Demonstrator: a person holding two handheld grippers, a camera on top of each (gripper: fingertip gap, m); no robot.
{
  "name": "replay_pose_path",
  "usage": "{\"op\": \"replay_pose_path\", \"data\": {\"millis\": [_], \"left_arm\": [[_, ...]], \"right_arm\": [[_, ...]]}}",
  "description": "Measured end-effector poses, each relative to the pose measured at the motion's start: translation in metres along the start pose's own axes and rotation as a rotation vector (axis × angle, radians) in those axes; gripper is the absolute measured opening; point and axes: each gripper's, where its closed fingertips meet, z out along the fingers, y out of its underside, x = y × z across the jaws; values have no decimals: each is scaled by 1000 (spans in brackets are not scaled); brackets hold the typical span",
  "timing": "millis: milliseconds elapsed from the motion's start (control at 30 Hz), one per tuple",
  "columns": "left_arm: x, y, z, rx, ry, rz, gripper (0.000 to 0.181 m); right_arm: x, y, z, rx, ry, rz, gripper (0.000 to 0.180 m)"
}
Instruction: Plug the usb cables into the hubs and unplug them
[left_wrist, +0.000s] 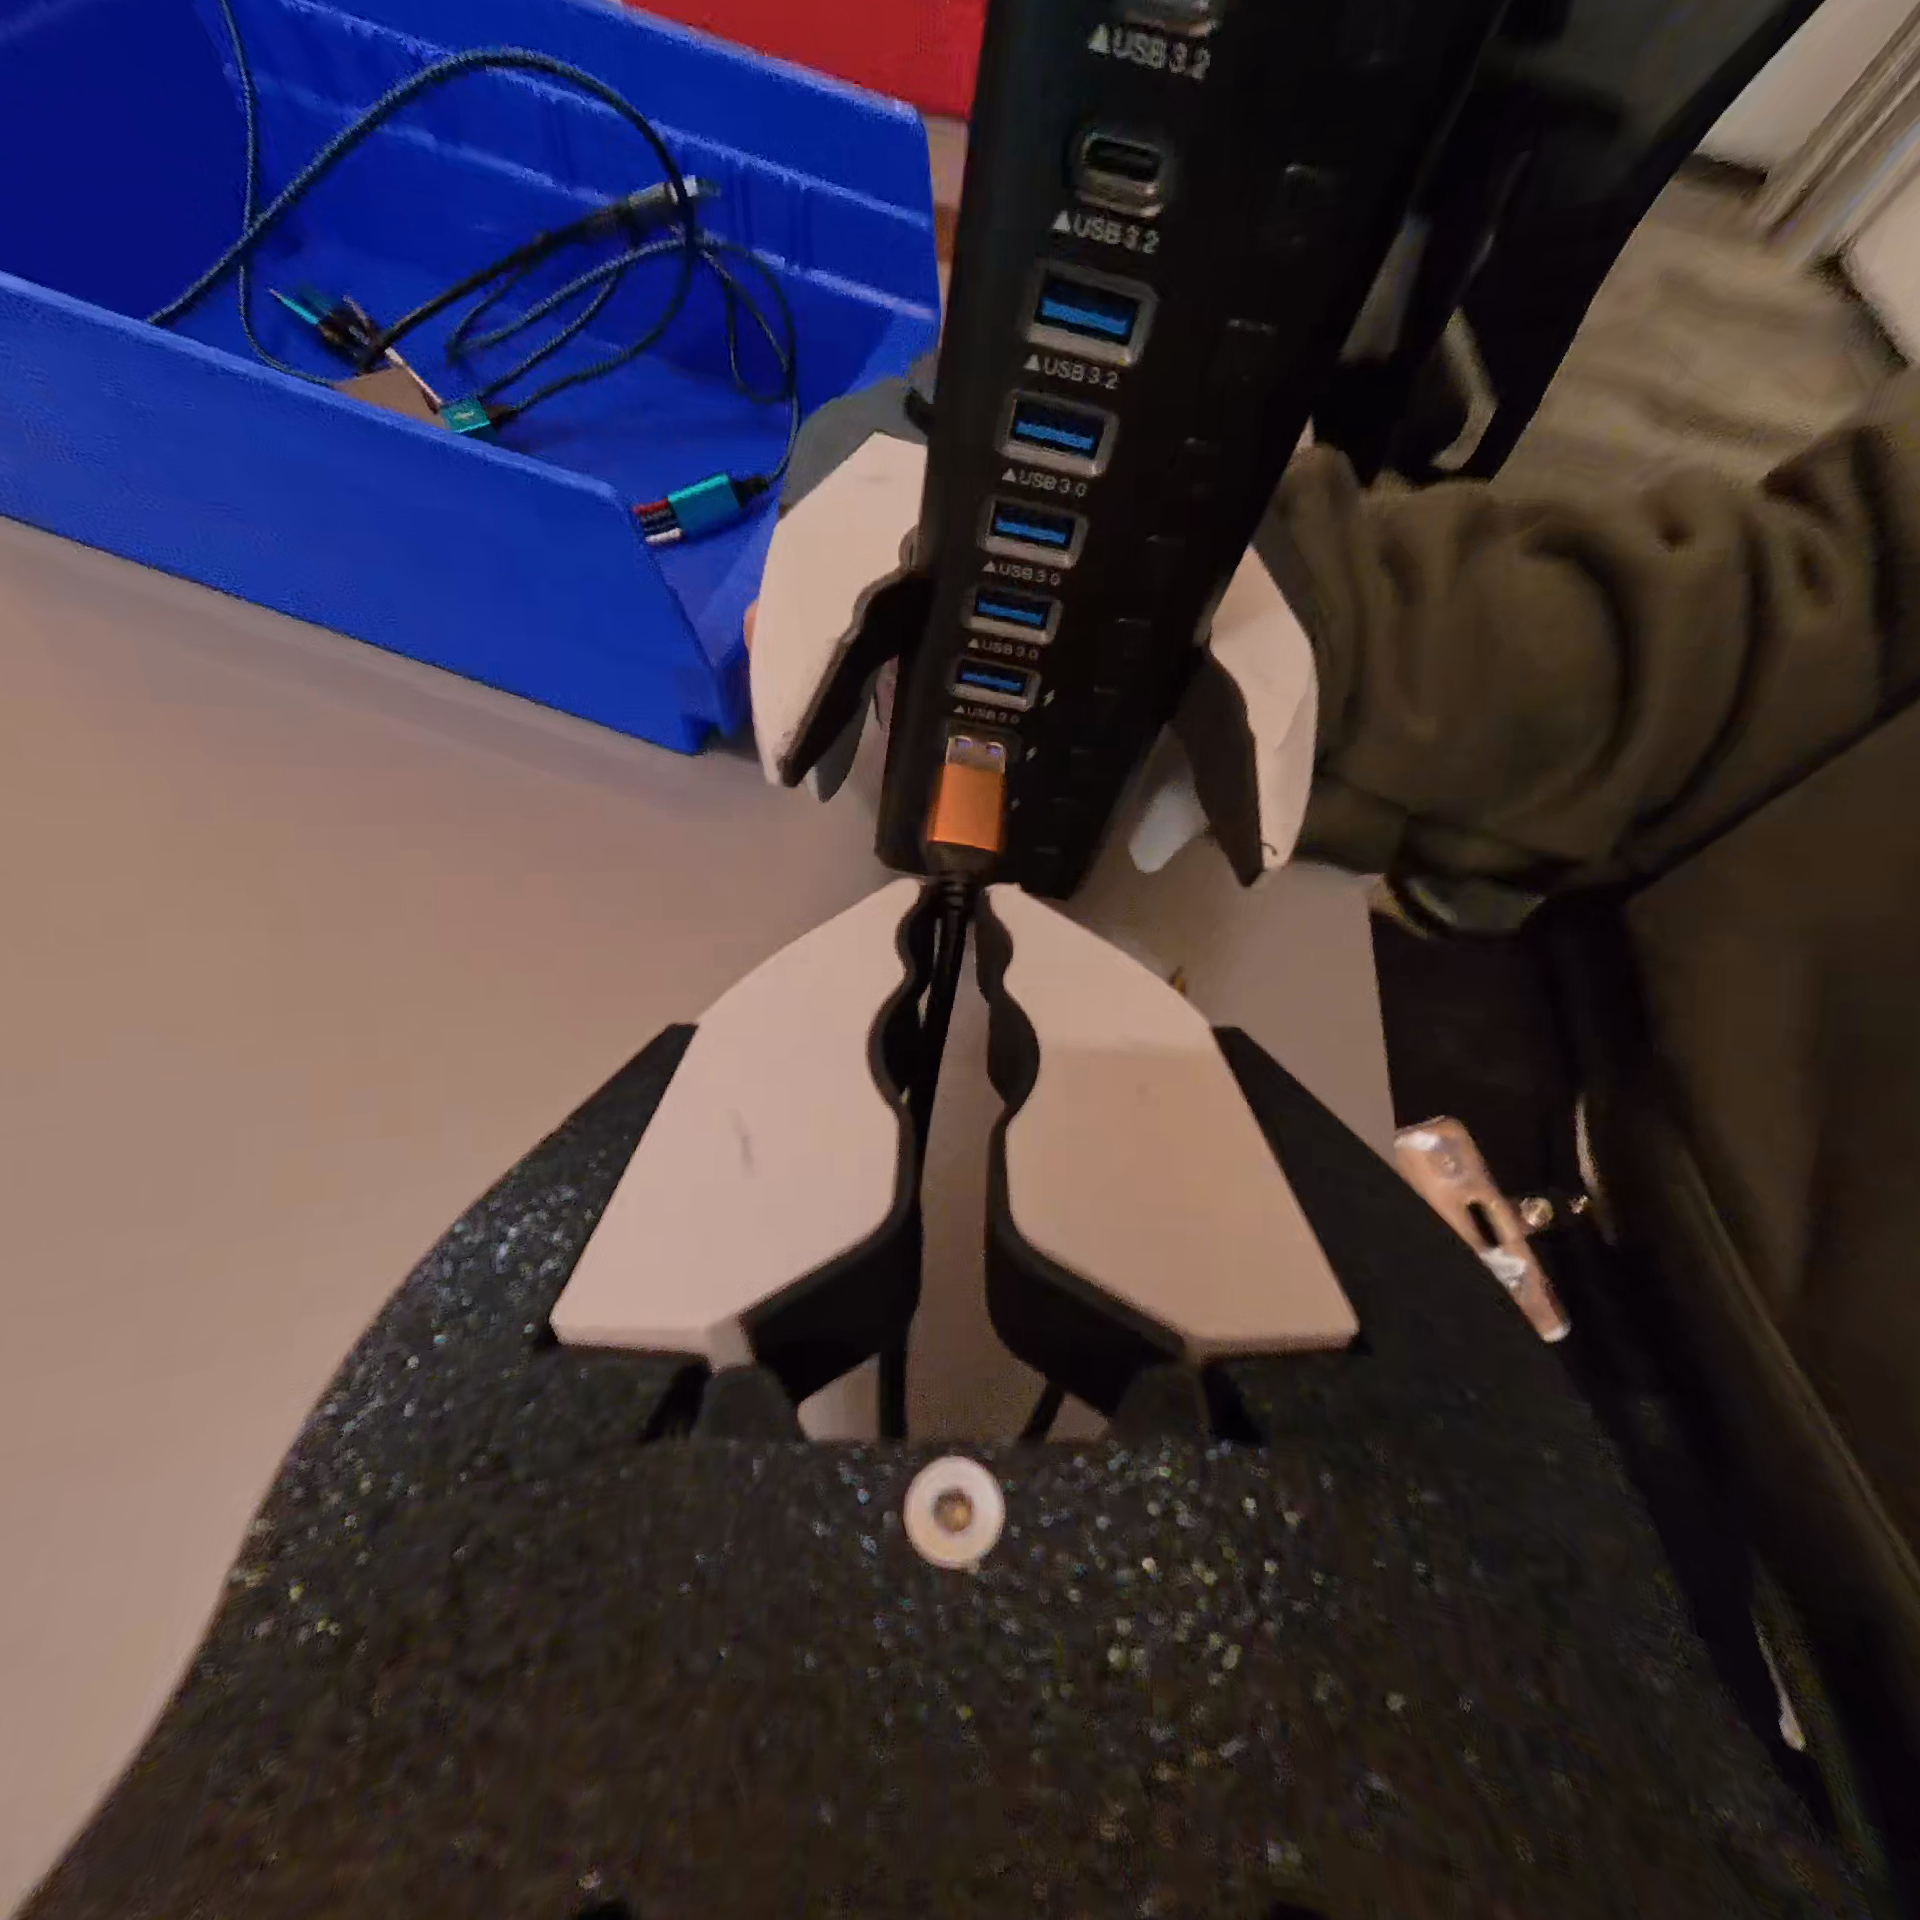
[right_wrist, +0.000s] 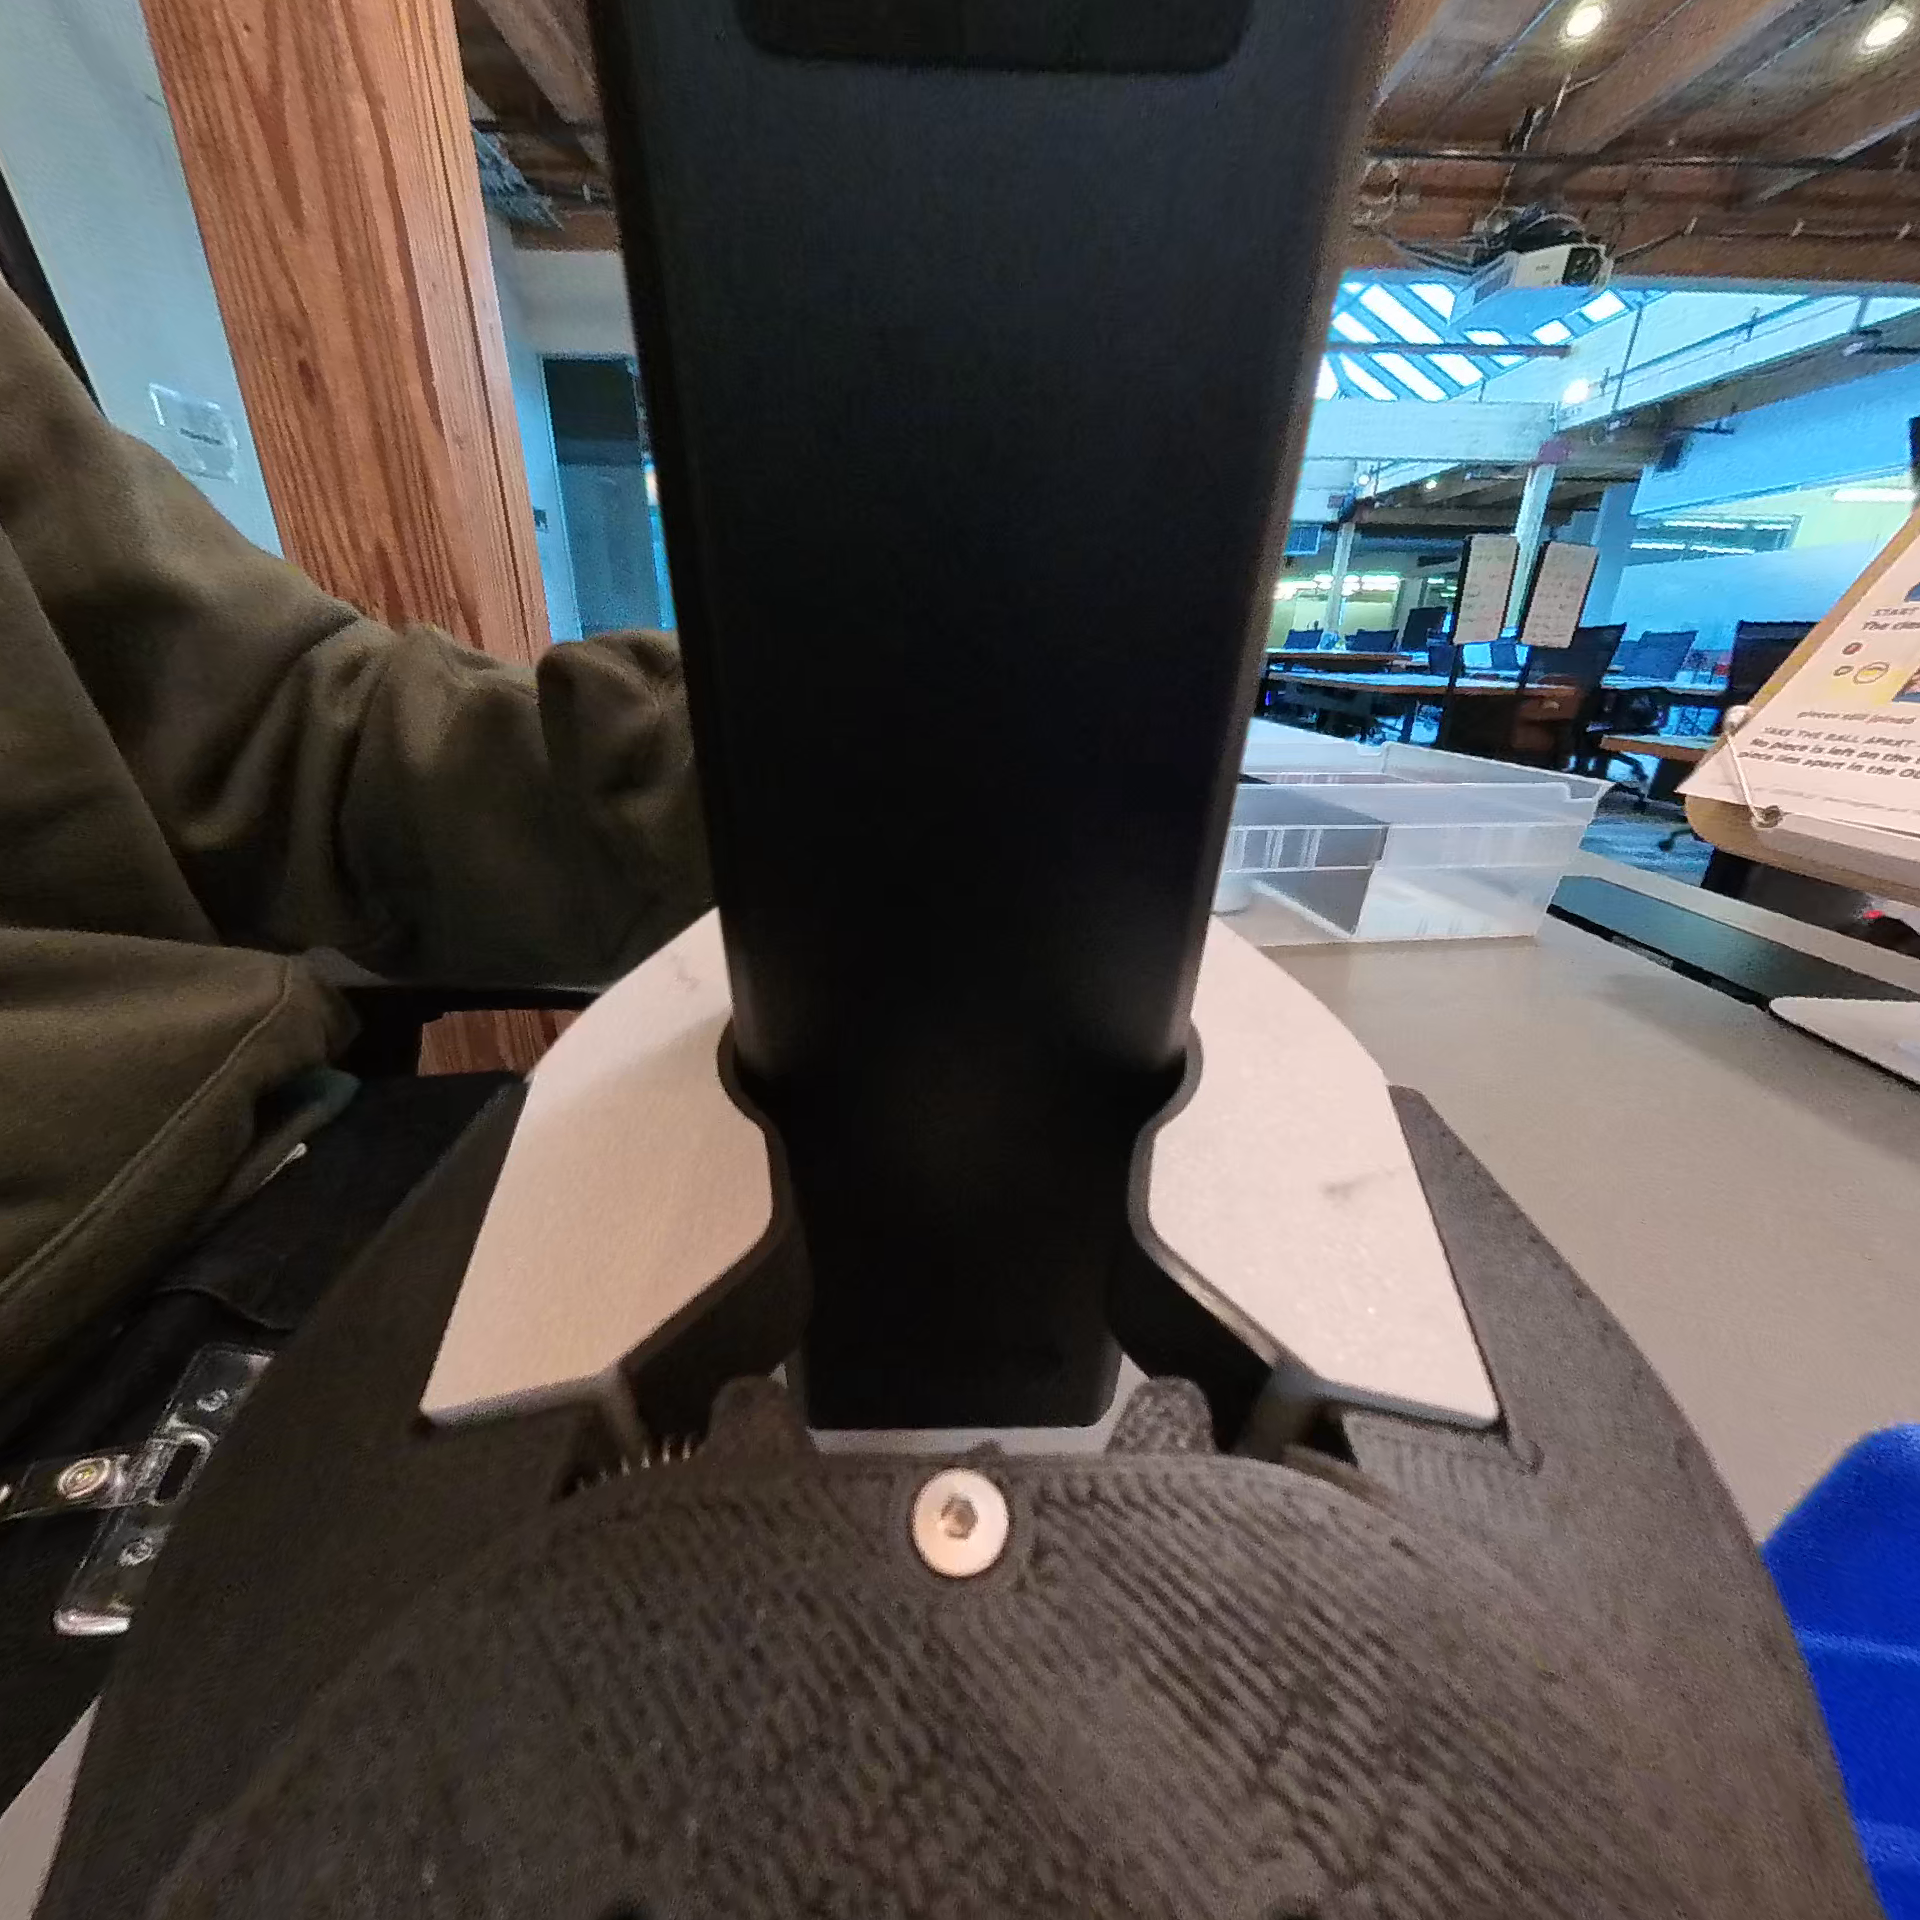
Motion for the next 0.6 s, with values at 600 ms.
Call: {"op": "replay_pose_path", "data": {"millis": [600], "left_arm": [[4, 3, 13, 37, 3, 126, 14]], "right_arm": [[-1, 0, 0, -3, -11, -2, 73]]}}
